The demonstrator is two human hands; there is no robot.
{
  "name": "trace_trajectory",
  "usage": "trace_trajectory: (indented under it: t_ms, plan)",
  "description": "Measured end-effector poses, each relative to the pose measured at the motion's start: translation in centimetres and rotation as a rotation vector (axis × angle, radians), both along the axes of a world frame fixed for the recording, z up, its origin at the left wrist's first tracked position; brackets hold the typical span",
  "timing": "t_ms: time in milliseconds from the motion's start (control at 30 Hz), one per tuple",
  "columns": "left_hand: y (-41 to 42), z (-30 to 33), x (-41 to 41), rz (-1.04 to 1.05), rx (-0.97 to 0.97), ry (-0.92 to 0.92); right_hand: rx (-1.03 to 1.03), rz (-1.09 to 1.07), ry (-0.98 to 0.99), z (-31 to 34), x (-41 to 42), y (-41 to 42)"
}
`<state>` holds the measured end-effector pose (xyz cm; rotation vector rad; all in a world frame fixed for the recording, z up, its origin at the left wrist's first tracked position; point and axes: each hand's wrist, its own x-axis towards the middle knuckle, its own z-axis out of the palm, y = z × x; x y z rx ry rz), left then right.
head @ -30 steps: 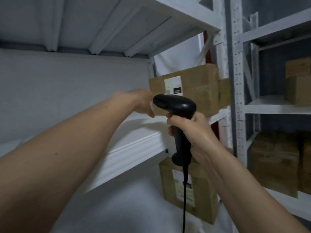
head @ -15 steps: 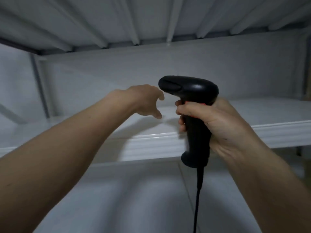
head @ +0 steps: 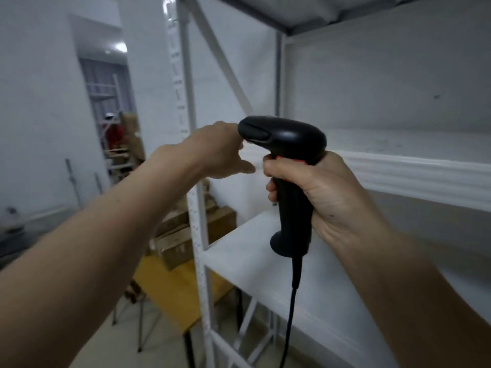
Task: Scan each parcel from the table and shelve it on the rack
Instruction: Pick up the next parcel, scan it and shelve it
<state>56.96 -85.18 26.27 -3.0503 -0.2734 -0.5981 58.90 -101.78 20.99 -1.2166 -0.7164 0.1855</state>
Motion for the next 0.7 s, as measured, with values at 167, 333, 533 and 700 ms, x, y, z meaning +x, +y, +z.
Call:
trace_trajectory:
  t_ms: [167, 333, 533, 700]
  plan:
    - [5.7, -5.2, -4.5, 0.186, -0.055, 0.079, -0.101, 0.138, 0.053, -3.9, -0.8, 5.8]
    - [10.5, -9.9, -6.3, 0.25, -0.081, 0.134, -0.263, 0.106, 0.101, -8.5, -0.8, 11.4]
    - [17.2, -15.8, -6.7, 0.311, -0.157, 0.193, -0.36, 0.113, 0.251, -14.3, 0.2, 18.9]
    - [24.0, -20.0, -7.5, 0.342, -0.242, 0.312, -0.381, 0.061, 0.366, -18.2, 0.6, 25.6]
